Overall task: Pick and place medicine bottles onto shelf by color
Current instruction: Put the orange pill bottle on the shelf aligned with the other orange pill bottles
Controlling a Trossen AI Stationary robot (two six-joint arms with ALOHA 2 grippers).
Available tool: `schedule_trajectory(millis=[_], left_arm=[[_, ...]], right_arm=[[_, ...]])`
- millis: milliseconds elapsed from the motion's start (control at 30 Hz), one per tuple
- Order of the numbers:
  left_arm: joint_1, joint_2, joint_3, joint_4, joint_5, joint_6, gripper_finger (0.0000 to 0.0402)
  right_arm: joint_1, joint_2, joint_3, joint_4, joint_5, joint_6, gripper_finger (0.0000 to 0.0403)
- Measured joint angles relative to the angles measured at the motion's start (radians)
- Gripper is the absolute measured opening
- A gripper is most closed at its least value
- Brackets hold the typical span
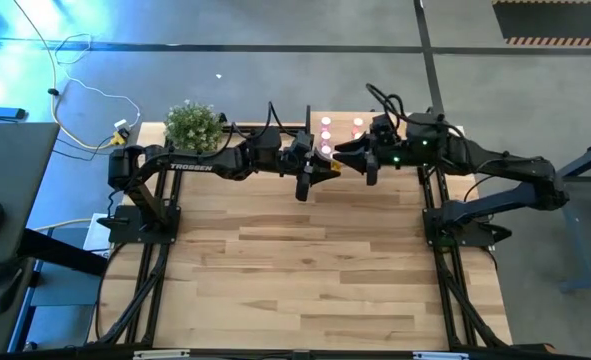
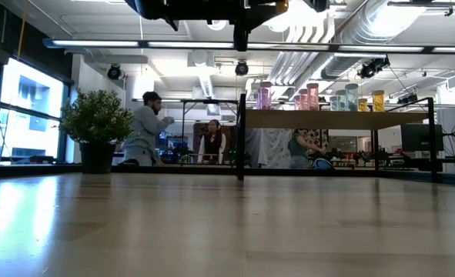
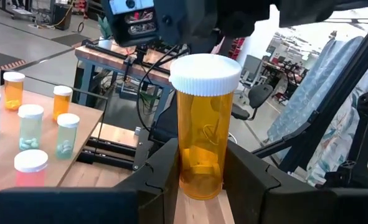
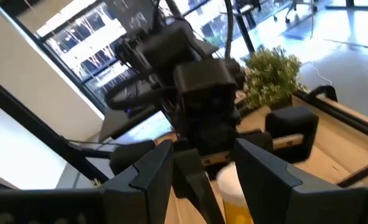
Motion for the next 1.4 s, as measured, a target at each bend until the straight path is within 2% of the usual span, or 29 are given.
schedule_trajectory(millis=[1000,1400], left_arm=[[0.001,0.002,-0.003,0.02,-0.043,0.0,0.0095],[0.003,0.0,0.0,0.0,-0.05,0.011,0.0095]], right_arm=[[0.001,0.026,0.005,-0.078,-0.015,0.079,0.016],[-0.031,-0.007,0.0,-0.077,-0.027,0.081,0.016]])
